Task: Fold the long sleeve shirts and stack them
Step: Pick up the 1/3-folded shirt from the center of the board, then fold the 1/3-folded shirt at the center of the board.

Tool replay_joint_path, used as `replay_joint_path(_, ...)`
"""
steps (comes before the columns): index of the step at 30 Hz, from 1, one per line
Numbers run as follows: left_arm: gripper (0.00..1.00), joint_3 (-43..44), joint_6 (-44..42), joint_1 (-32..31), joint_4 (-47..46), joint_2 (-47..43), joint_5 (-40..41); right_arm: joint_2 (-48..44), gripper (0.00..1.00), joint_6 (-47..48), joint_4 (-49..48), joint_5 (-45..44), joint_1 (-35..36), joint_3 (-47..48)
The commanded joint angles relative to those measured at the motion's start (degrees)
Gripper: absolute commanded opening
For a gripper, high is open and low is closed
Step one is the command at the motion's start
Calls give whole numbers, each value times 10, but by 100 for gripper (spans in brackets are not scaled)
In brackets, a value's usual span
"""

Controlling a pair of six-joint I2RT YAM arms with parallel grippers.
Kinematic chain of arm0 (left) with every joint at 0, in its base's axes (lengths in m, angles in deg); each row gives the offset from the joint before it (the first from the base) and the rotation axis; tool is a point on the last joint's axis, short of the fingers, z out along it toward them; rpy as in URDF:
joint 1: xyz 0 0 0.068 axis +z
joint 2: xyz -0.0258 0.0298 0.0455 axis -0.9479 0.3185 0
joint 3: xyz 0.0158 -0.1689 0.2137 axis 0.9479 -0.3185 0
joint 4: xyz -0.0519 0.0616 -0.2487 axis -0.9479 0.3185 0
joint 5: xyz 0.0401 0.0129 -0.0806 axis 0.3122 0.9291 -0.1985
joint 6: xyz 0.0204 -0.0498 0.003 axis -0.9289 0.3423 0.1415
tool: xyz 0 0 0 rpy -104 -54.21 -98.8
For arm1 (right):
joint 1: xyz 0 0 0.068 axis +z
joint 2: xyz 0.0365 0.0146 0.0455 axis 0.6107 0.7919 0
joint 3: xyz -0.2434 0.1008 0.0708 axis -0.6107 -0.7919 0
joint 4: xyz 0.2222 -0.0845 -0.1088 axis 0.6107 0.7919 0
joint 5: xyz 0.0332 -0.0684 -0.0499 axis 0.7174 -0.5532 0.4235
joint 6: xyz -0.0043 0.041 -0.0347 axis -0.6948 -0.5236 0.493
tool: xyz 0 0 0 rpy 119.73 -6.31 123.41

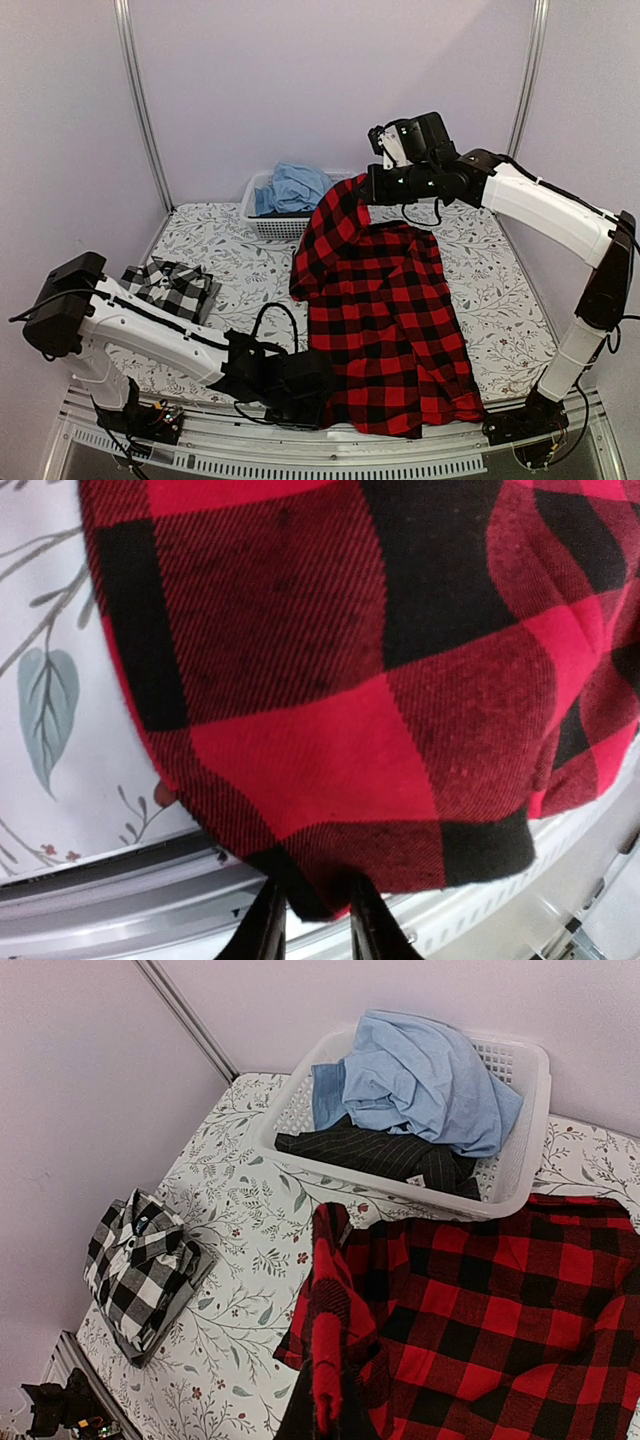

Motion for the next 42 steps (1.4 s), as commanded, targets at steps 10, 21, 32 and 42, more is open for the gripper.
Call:
replay_joint_path(10, 0, 57, -14, -14, 121, 10, 47, -35, 0, 23, 4, -28, -3, 28)
replay_joint_path(21, 0, 78, -63, -37, 208, -14, 1, -56, 0, 73, 5, -55, -12, 67)
replay_joint_path(32, 0, 179, -138, -34, 212, 31, -1, -48, 0, 100, 14, -67, -39, 82)
replay_joint_path(42, 0, 397, -264, -10, 232, 162, -44, -83, 0, 133, 24, -102, -90, 76)
